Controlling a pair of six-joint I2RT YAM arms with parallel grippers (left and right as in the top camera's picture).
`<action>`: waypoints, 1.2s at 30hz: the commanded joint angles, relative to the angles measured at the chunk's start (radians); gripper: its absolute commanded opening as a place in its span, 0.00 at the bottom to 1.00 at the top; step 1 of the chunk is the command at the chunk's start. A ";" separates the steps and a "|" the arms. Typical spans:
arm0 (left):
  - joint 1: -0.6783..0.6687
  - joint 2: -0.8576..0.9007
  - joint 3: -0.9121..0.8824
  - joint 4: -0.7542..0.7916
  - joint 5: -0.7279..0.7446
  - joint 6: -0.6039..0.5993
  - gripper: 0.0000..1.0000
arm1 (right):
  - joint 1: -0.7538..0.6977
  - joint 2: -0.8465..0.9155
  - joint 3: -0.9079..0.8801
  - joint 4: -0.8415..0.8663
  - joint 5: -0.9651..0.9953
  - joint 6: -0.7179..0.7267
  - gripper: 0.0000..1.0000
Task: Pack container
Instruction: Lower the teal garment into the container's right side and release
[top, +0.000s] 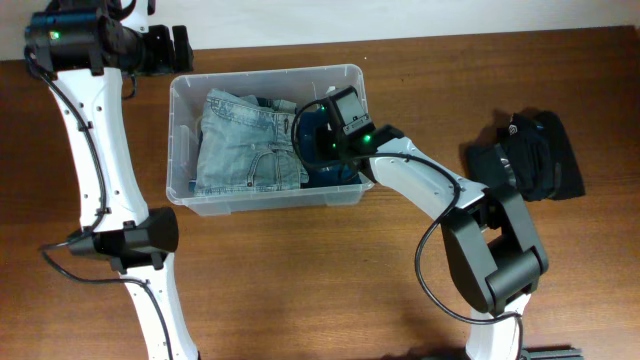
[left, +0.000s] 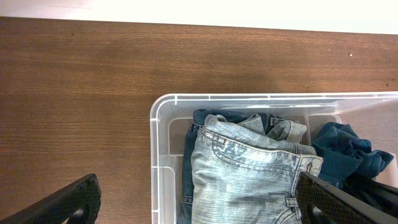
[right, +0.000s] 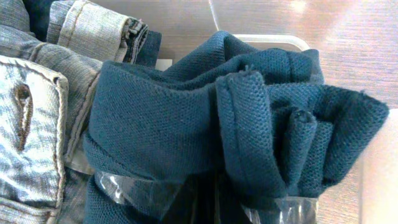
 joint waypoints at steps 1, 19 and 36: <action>0.002 -0.026 0.013 -0.002 -0.008 0.012 0.99 | 0.011 0.048 0.029 -0.081 -0.018 -0.023 0.04; 0.002 -0.026 0.013 -0.002 -0.008 0.012 0.99 | -0.001 0.134 0.559 -0.833 -0.132 -0.177 0.04; 0.002 -0.026 0.013 -0.002 -0.008 0.012 0.99 | -0.004 0.328 0.591 -0.732 -0.122 -0.212 0.04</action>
